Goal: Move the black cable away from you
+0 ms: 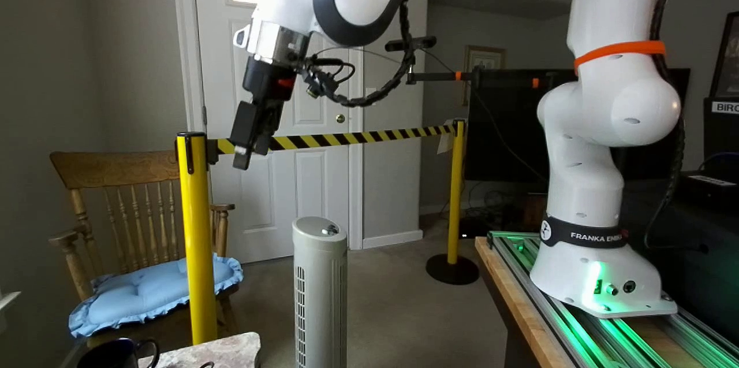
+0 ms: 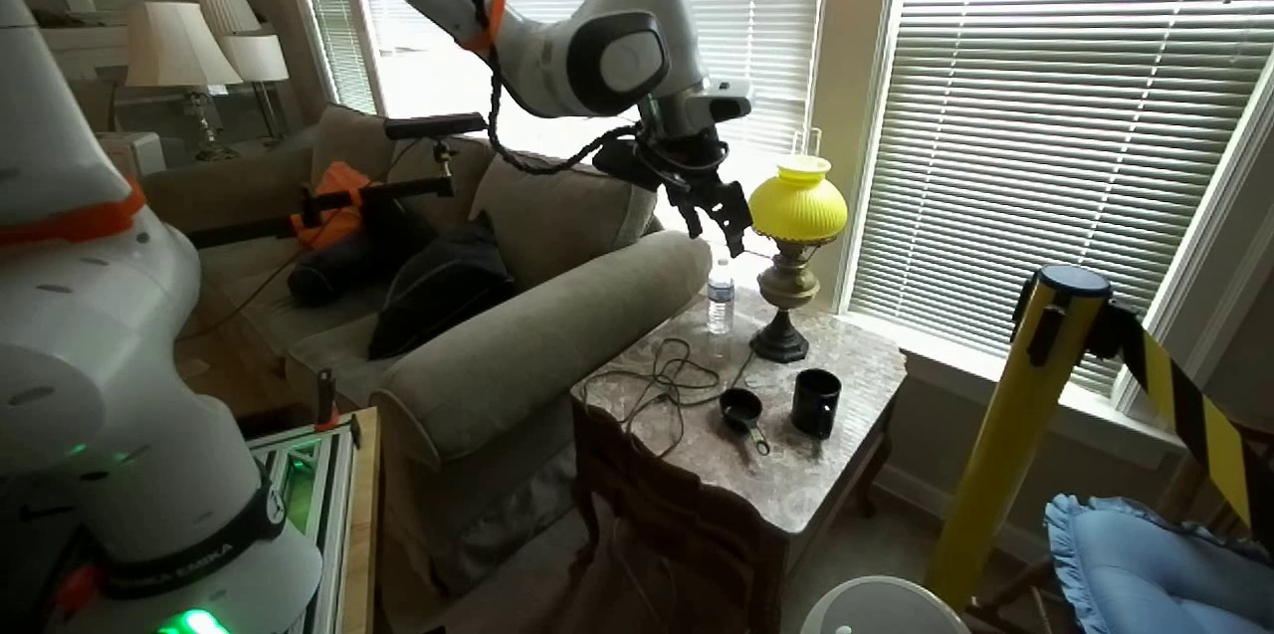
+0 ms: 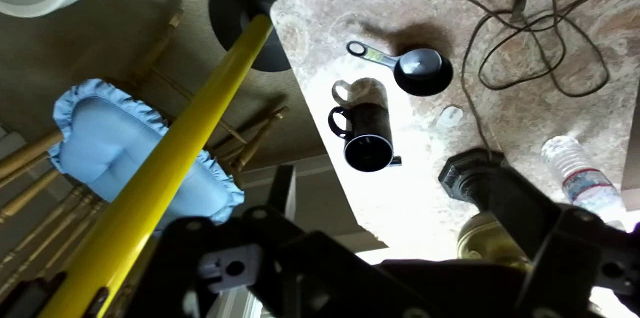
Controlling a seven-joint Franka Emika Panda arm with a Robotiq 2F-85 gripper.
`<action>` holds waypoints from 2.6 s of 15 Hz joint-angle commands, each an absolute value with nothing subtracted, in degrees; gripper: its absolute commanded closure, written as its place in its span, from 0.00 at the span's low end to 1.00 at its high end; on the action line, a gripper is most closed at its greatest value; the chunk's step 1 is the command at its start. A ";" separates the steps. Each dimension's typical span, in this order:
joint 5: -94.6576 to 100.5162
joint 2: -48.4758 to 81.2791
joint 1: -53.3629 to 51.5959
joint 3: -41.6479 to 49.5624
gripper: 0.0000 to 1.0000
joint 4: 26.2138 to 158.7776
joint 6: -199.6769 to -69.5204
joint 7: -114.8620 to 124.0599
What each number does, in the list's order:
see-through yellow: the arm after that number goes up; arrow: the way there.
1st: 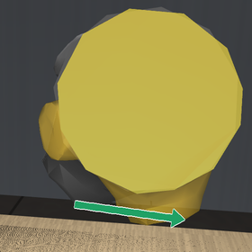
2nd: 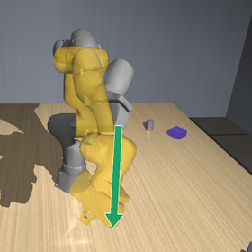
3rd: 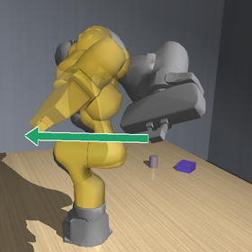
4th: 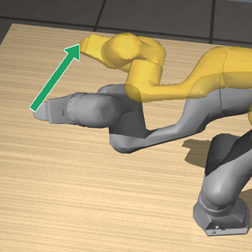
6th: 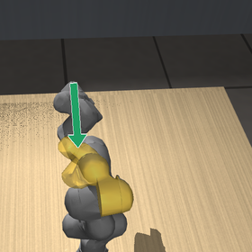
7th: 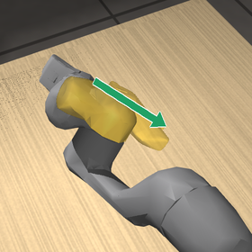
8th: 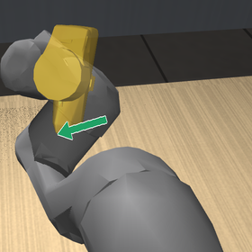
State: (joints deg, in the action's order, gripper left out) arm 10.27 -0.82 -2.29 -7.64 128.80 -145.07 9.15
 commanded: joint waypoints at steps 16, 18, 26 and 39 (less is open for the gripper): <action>8.85 38.00 -15.00 -11.19 0.00 104.25 -139.28 -1.72; 9.48 35.77 -15.54 -10.20 0.00 106.87 -141.47 -0.19; 4.83 40.04 -13.04 -13.62 0.00 104.64 -144.59 -3.74; 2.34 59.60 -20.03 -9.22 0.00 92.70 -148.73 3.80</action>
State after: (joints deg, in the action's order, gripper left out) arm 2.30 54.82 -17.53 -10.83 97.55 -148.01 1.22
